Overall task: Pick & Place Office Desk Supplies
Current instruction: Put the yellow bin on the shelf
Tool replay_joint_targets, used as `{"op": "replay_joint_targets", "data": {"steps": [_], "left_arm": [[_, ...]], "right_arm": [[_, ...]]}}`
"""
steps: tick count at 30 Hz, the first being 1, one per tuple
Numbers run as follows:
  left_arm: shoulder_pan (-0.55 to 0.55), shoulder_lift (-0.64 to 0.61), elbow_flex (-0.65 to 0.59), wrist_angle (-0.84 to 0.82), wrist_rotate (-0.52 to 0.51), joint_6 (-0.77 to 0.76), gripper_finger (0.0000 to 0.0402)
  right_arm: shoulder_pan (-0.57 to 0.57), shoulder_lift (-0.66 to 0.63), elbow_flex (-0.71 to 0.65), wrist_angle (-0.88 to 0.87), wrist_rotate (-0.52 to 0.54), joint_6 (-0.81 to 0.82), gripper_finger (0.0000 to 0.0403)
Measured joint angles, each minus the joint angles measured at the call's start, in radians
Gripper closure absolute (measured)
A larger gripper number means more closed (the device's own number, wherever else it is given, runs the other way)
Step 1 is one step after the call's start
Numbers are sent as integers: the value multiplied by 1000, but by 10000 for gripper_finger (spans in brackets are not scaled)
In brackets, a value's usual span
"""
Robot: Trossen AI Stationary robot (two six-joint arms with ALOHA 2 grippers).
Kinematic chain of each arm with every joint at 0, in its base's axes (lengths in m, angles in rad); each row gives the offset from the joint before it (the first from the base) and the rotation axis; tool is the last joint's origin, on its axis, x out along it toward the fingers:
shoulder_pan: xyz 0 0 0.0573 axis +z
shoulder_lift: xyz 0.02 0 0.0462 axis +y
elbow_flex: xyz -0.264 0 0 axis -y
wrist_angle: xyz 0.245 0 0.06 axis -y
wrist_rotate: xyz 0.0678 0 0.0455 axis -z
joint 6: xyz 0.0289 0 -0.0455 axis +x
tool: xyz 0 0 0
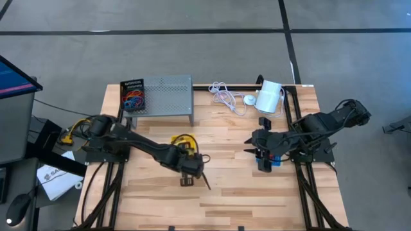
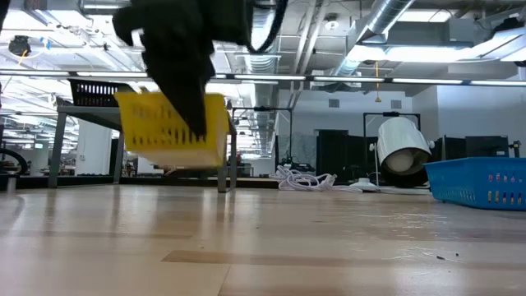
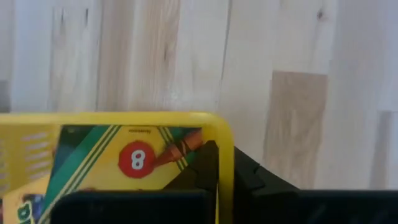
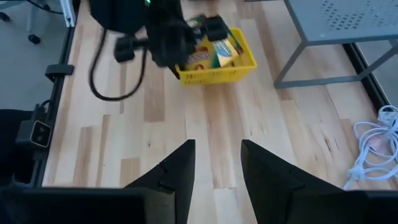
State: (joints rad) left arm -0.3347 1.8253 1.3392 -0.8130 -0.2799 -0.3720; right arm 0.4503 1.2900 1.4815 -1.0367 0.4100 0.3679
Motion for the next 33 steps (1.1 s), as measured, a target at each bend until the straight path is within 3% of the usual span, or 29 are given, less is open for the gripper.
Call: {"op": "replay_joint_targets", "data": {"steps": [10, 19, 26, 33], "left_arm": [[-56, -145, 8, -221, -27, -82, 401], [-71, -143, 234, -543, -146, -13, 401], [43, -175, 298, -613, -183, 173, 401], [273, -305, 227, -528, -135, 339, 401]], "right_arm": [[-1, 0, 0, 11, 11, 4, 278], [-1, 0, 0, 29, 19, 34, 278], [-1, 0, 0, 38, 37, 62, 278], [0, 0, 0, 35, 37, 78, 278]]}}
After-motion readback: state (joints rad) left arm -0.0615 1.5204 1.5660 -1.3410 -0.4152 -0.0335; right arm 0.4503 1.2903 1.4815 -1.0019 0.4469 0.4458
